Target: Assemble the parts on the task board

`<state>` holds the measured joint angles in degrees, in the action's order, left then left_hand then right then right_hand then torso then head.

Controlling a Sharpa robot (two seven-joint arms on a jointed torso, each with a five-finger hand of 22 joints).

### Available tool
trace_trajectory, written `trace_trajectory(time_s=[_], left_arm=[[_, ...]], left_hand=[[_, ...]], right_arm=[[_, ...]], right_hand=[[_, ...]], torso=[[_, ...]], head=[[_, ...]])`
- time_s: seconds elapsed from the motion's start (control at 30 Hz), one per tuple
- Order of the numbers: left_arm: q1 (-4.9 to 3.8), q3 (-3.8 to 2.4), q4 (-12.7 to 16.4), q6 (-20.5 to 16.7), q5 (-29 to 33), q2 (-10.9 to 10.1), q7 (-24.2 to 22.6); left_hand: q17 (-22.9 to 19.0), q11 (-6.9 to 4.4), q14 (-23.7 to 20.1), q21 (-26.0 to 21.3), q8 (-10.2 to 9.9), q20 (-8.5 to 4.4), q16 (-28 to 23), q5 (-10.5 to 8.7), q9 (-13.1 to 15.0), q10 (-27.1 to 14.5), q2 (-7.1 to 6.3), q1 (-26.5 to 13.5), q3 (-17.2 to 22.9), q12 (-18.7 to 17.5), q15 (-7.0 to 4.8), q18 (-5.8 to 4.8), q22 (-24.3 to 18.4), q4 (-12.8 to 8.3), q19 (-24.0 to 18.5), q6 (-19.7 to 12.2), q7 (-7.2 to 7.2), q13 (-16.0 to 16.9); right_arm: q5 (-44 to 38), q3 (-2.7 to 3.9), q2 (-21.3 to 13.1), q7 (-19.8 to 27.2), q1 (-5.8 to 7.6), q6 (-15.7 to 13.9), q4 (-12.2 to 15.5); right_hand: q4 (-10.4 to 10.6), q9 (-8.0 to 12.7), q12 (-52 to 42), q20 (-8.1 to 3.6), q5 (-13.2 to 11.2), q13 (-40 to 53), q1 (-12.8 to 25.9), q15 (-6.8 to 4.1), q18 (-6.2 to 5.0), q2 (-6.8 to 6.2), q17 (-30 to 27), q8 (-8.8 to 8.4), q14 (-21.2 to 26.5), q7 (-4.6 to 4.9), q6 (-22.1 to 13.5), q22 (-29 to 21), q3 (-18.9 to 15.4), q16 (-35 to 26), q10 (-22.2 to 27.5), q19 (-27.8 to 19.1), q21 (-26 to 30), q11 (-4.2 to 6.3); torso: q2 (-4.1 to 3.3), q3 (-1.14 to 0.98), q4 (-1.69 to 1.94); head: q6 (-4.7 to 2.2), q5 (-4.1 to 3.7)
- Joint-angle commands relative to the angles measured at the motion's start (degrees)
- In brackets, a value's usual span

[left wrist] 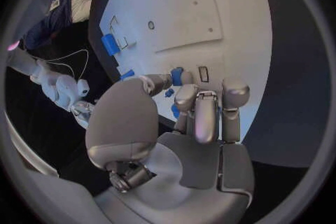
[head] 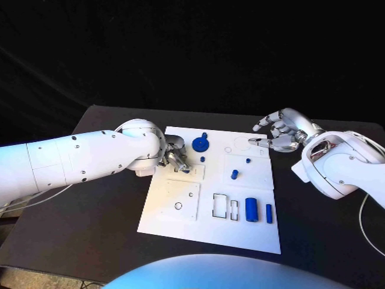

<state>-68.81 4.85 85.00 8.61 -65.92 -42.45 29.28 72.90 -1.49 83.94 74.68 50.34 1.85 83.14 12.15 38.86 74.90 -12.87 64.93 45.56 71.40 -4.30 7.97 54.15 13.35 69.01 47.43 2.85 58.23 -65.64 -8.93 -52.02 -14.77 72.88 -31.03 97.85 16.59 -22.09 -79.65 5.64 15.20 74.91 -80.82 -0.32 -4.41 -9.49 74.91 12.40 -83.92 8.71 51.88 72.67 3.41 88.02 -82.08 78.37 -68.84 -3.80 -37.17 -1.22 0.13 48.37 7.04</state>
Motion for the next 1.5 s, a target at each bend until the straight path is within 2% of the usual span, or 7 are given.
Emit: trace_trajectory(time_s=[0.03,0.3,0.67,0.83,1.5], left_arm=[[0.10,0.09,0.0,1.1,1.1,0.3,0.0],[0.09,0.09,-0.4,1.5,1.5,0.7,0.0],[0.09,0.09,-0.9,1.6,1.9,1.1,-0.1],[0.09,0.09,-1.0,1.8,2.1,1.2,-0.1],[0.09,0.11,-1.9,2.1,2.3,1.8,-0.1]], left_hand=[[0.1,-0.09,2.2,0.3,0.2,-0.07,0.2,0.13,0.2,0.5,0.19,-0.7,10.2,0.3,-0.50,-0.88,0.2,-9.9,0.3,0.5,-0.25,0.2],[0.1,-0.39,2.2,0.4,0.0,-0.28,0.2,-0.23,0.4,1.1,0.55,-2.6,9.3,0.4,-0.73,-0.99,0.6,-9.2,0.6,1.1,-0.66,0.4],[0.1,-0.58,2.2,0.3,-0.3,-0.43,0.2,-0.53,0.5,1.3,0.50,-4.1,7.9,0.4,-0.89,-1.02,0.7,-8.5,0.7,1.4,-0.94,0.5],[0.1,-0.67,2.2,0.3,-0.5,-0.49,0.2,-0.65,0.6,1.3,0.42,-4.8,7.1,0.4,-0.95,-1.03,0.7,-8.2,0.7,1.5,-1.05,0.5],[0.1,-0.82,2.2,-0.1,-2.1,-0.69,0.2,-1.54,0.8,1.2,0.57,-8.6,-1.6,0.4,-1.11,-1.09,0.6,-3.6,1.0,3.2,-1.29,1.0]], right_arm=[[-0.7,0.00,0.0,0.0,-0.03,-0.1,0.1],[-0.7,0.00,0.0,0.0,-0.03,0.0,0.0],[-0.7,0.00,0.1,0.1,-0.03,-0.1,0.0],[-0.7,0.00,0.0,0.1,-0.03,-0.1,0.0],[-0.7,0.00,-0.1,0.1,-0.03,-0.2,0.1]], right_hand=[[0.0,0.0,0.2,0.16,0.2,4.3,0.4,0.04,-0.88,0.07,7.0,0.12,-4.3,-0.12,-0.4,-0.1,-0.3,-0.3,0.4,-0.4,0.3,-0.01],[0.1,0.0,0.3,0.15,0.2,4.2,0.4,0.03,-0.89,0.06,6.9,0.17,-4.3,-0.13,-0.4,-0.1,-0.3,-0.3,0.4,-0.4,0.4,0.00],[0.1,0.0,0.3,0.14,0.2,4.2,0.5,0.03,-0.90,0.08,6.9,0.20,-4.3,-0.13,-0.4,-0.1,-0.3,-0.3,0.4,-0.4,0.5,0.00],[0.1,0.0,0.3,0.14,0.2,4.2,0.5,0.03,-0.90,0.08,6.9,0.20,-4.3,-0.13,-0.4,-0.1,-0.3,-0.3,0.4,-0.4,0.5,0.00],[0.2,0.0,0.4,0.12,0.2,4.1,0.9,0.01,-0.93,0.11,6.8,0.34,-4.2,-0.14,-0.5,-0.2,-0.5,-0.4,0.4,-0.5,0.7,0.01]], torso=[[0.01,-0.03,0.00],[0.01,-0.01,-0.01],[0.02,-0.03,0.02],[0.04,0.02,0.02],[0.06,0.04,0.05]], head=[[0.06,-0.03],[0.13,-0.09],[0.20,-0.28],[0.20,-0.36],[0.29,-0.60]])
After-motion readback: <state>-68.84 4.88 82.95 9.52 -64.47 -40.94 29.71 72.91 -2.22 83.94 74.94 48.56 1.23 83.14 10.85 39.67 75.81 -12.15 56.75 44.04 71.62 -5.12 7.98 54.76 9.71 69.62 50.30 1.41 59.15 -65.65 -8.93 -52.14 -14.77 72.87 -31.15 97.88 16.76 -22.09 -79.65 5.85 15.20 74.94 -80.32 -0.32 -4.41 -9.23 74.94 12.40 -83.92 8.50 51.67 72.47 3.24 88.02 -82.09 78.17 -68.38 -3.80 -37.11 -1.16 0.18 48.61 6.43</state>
